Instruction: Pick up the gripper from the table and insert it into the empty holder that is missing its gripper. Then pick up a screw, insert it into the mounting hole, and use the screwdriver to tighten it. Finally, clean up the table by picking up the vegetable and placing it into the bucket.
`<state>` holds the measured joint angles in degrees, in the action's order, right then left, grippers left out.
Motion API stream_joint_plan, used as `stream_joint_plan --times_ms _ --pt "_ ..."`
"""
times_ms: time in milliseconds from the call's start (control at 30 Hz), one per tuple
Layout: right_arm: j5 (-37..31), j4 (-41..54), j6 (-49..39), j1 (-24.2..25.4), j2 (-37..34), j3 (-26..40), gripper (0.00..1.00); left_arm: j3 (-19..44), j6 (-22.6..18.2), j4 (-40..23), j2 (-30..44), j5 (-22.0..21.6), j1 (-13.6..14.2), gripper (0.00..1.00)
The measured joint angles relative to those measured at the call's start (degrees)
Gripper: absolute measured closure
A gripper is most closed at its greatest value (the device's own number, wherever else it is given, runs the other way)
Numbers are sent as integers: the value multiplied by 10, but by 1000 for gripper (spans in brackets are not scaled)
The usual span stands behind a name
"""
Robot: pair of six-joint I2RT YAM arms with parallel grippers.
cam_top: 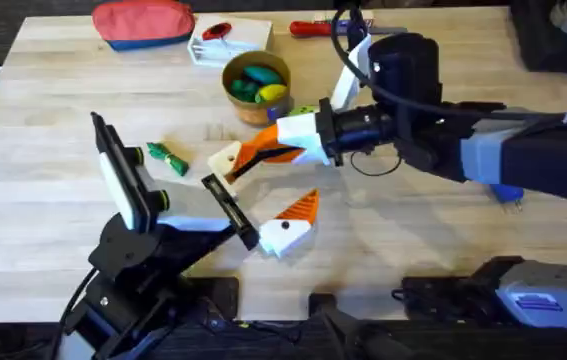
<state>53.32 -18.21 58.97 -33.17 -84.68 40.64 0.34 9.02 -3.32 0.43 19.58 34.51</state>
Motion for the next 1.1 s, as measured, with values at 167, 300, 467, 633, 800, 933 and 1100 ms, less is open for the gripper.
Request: stream_joint_plan --times_ms 167,300,467,633,800,933,1100 --pt "-18 -37 22 -9 -17 0 997 0 5 -2 0 -18 -4 14" --pt "-18 -38 27 -10 -19 0 997 0 7 -2 3 -21 -4 15" --pt "-12 -38 21 -9 -20 0 941 0 7 -2 3 -22 -4 14" --pt "19 -36 8 3 -26 0 729 0 3 -1 3 -19 -2 14" --pt "57 -32 -13 5 -38 0 338 0 -9 1 3 4 7 15" --pt "83 -48 -21 1 -42 0 228 0 -13 1 3 18 12 14" --pt "96 -68 -27 4 -42 0 53 0 -16 2 2 21 12 14"
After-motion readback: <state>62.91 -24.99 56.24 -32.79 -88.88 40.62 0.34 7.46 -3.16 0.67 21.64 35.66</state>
